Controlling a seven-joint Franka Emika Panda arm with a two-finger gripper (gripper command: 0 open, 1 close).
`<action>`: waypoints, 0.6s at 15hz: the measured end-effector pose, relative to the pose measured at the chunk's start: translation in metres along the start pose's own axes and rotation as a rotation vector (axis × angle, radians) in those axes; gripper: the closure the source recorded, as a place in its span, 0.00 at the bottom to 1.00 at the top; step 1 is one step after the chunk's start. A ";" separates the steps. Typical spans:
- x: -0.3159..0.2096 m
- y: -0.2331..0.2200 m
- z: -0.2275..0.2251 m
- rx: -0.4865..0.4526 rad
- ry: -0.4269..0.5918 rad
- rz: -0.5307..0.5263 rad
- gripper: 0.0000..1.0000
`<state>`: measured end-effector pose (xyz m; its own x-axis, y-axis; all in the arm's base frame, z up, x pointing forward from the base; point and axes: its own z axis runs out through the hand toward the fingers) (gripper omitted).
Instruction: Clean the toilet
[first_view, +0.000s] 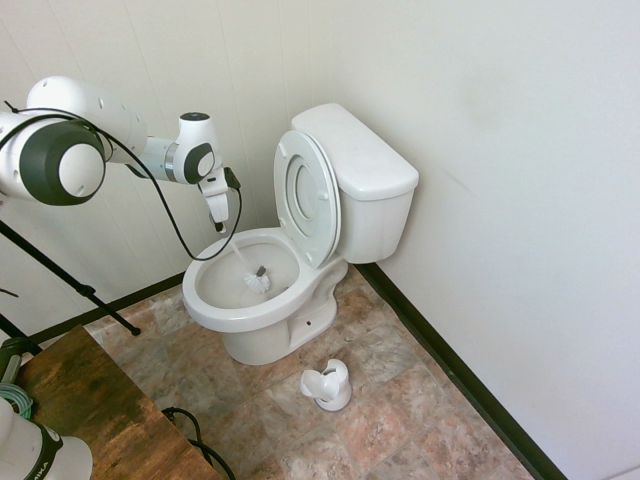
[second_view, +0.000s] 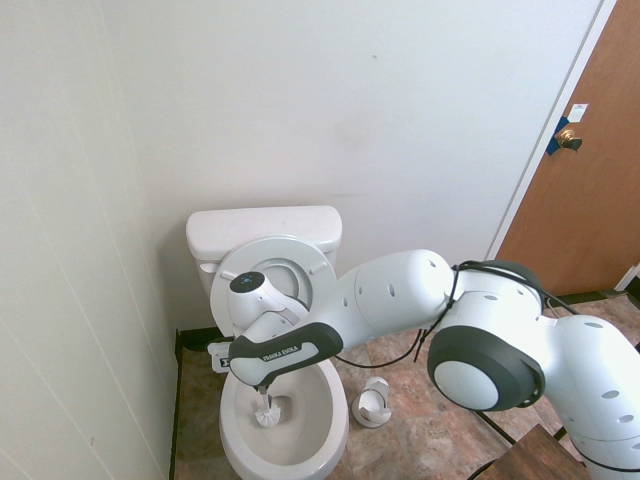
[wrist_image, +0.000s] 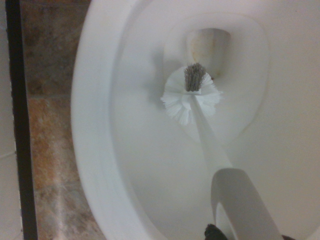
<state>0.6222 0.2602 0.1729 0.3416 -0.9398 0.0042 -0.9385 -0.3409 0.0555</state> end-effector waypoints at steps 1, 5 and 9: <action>0.005 0.007 0.000 -0.005 -0.006 0.002 1.00; 0.054 0.023 0.003 -0.016 -0.034 0.060 1.00; 0.117 0.028 0.005 -0.007 -0.047 0.140 1.00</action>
<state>0.6359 0.1412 0.1704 0.2045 -0.9783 -0.0346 -0.9763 -0.2063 0.0650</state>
